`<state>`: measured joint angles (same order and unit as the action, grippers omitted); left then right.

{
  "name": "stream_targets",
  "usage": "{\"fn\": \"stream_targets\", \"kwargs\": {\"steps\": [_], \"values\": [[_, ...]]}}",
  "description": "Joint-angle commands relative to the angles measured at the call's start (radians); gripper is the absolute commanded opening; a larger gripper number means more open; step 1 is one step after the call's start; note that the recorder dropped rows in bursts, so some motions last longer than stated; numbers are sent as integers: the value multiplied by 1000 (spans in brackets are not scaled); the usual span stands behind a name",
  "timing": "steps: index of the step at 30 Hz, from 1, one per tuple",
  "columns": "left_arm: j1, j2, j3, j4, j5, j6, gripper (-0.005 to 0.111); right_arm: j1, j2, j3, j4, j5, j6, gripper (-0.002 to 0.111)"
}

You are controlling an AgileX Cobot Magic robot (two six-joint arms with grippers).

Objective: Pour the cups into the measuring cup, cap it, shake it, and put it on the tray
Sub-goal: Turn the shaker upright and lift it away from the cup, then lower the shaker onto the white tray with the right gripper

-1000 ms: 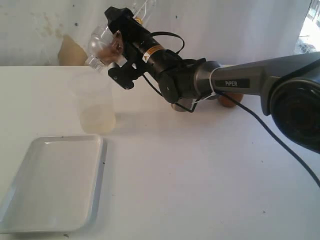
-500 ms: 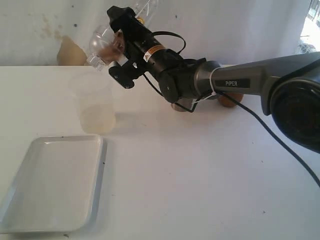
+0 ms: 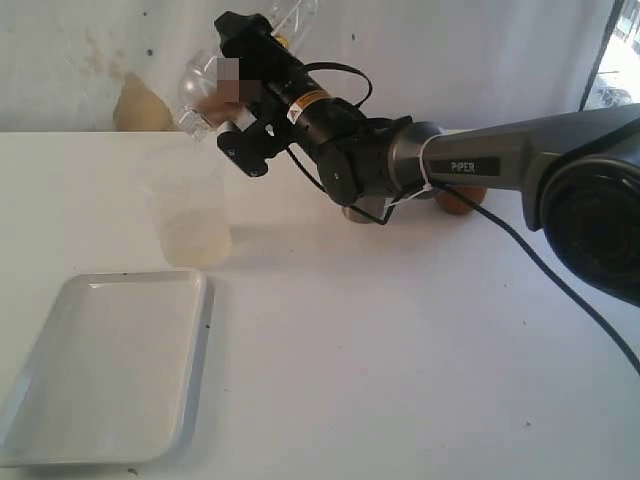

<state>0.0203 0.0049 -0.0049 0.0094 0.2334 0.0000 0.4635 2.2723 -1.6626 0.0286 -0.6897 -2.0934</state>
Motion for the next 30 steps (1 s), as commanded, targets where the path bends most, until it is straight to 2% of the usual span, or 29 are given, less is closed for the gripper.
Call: {"fn": "stream_targets", "kwargs": {"steps": [1,5,7,10,14,15,16,18,22,30], "values": [[-5,-5,5,0,0,0,0,-6,-15,0,15,-52,14,0],[-5,-5,5,0,0,0,0,-6,-15,0,38,-52,98,0],[-5,-5,5,0,0,0,0,-3,-15,0,127,-53,279,0],[-5,-5,5,0,0,0,0,19,-34,0,451,-145,593,0],[-5,-5,5,0,0,0,0,87,-123,0,789,-233,705,0],[-5,-5,5,0,0,0,0,106,-164,0,906,-224,802,0],[-5,-5,5,0,0,0,0,114,-211,0,1040,-153,933,0],[-5,-5,5,0,0,0,0,104,-282,0,1129,77,1041,0],[-5,-5,5,0,0,0,0,74,-381,25,1182,423,955,0],[-5,-5,5,0,0,0,0,75,-540,322,1172,511,1050,0]]}}
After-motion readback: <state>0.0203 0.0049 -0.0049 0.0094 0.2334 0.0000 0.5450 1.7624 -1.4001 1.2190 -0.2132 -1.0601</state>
